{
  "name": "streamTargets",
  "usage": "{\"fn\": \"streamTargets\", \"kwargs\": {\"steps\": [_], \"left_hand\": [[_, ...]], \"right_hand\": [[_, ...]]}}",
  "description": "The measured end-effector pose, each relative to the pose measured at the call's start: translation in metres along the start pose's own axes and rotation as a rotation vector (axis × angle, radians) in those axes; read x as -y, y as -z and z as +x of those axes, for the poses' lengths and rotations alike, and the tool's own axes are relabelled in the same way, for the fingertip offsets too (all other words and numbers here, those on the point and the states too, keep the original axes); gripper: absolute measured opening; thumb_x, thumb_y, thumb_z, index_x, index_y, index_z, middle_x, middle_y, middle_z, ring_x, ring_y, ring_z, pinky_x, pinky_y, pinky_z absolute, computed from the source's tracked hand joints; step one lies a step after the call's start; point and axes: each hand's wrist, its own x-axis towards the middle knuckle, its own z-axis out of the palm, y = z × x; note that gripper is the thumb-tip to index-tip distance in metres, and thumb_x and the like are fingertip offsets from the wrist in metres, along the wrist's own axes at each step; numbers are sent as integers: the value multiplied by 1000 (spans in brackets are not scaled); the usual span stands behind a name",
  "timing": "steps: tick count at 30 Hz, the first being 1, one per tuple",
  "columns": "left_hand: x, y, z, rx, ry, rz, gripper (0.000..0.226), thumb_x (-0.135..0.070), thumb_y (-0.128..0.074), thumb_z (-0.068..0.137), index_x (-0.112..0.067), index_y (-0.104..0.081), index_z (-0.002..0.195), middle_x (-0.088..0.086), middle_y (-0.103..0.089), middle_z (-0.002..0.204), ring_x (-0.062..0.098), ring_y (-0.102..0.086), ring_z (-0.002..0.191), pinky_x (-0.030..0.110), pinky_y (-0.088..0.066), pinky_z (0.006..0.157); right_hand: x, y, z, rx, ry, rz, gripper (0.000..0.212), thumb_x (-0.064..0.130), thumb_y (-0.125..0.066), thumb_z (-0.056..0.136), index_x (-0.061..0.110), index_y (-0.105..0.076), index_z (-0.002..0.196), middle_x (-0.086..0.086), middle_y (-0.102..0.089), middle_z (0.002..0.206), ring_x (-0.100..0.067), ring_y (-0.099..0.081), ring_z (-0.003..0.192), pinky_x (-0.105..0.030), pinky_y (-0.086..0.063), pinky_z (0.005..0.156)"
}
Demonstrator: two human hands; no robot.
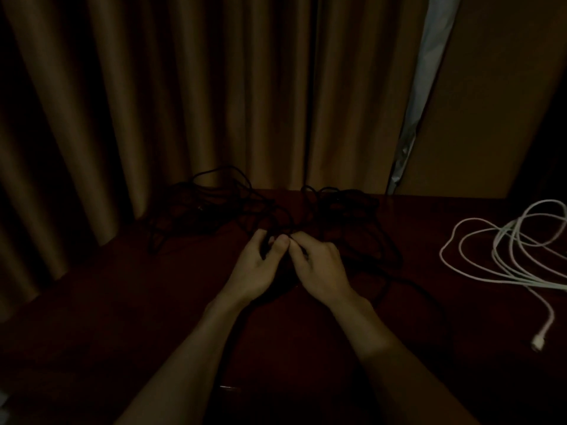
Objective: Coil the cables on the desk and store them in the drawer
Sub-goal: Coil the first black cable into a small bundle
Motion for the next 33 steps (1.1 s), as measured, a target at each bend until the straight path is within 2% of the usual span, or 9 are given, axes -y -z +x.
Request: {"fn": "streamTargets", "kwargs": {"steps": [5, 7, 11, 15, 21, 25, 28, 30, 33], "left_hand": [[3, 4, 5, -17, 87, -42, 104, -93, -48, 81, -13, -47, 148, 14, -54, 149, 26, -54, 138, 49, -45, 115], [0, 3, 4, -59, 77, -85, 93, -91, -45, 82, -19, -57, 140, 4, -63, 140, 16, -59, 131, 40, -48, 113], [2, 2, 8, -137, 114, -92, 49, -56, -39, 107, -17, -67, 114, 2, -71, 111, 8, -67, 105, 27, -52, 96], [0, 3, 8, -176, 67, -42, 44, -38, -31, 112, -18, -57, 83, -5, -58, 80, 3, -56, 72, 25, -47, 72], [-7, 8, 13, -394, 247, -264, 49, -40, -26, 112, -8, -61, 100, 8, -76, 85, 22, -70, 80, 38, -56, 72], [-7, 15, 17, -484, 299, -458, 50, -43, -23, 112, -7, -58, 110, 11, -80, 89, 21, -75, 76, 34, -54, 67], [-7, 28, 17, -557, 364, -731, 54, -47, -30, 110, -8, -58, 84, 9, -67, 67, 17, -62, 57, 30, -50, 62], [-8, 38, 15, -614, 374, -917, 41, -46, -36, 109, -16, -48, 84, 1, -55, 59, 15, -57, 52, 27, -47, 57], [-9, 37, 13, -553, 379, -842, 36, -47, -40, 108, -20, -44, 85, -5, -43, 57, 11, -43, 46, 24, -35, 46]], "right_hand": [[16, -10, 4, 110, -40, 72, 34, 27, -38, 111, 17, -62, 132, 12, -65, 104, 1, -61, 85, -9, -45, 73], [23, -14, 2, 214, -77, 96, 41, 15, -37, 110, 16, -45, 151, 11, -52, 116, 1, -53, 99, -8, -44, 86], [29, -24, 0, 348, -83, 66, 70, 3, -39, 102, 16, -11, 164, 3, -36, 113, -8, -44, 97, -24, -51, 85], [25, -25, -2, 385, -57, 55, 83, -1, -42, 98, 16, 5, 165, 1, -33, 121, -13, -42, 110, -26, -48, 100], [11, -19, -3, 288, -56, 11, 58, 8, -45, 106, 17, -29, 161, 9, -40, 131, 1, -47, 120, -27, -45, 108], [9, -9, -2, 422, -189, -244, 35, 26, -38, 111, 26, -51, 143, 13, -50, 127, -8, -52, 120, -39, -35, 104], [8, -3, 1, 421, -226, -363, 32, 33, -34, 112, 29, -58, 131, 16, -51, 116, -8, -52, 114, -38, -27, 94], [4, 3, 3, 376, -274, -450, 33, 37, -33, 112, 28, -63, 123, 14, -53, 113, -8, -53, 110, -39, -25, 89], [2, 6, 2, 324, -294, -547, 36, 41, -36, 111, 25, -67, 114, 11, -58, 111, -10, -54, 108, -40, -24, 85]]}}
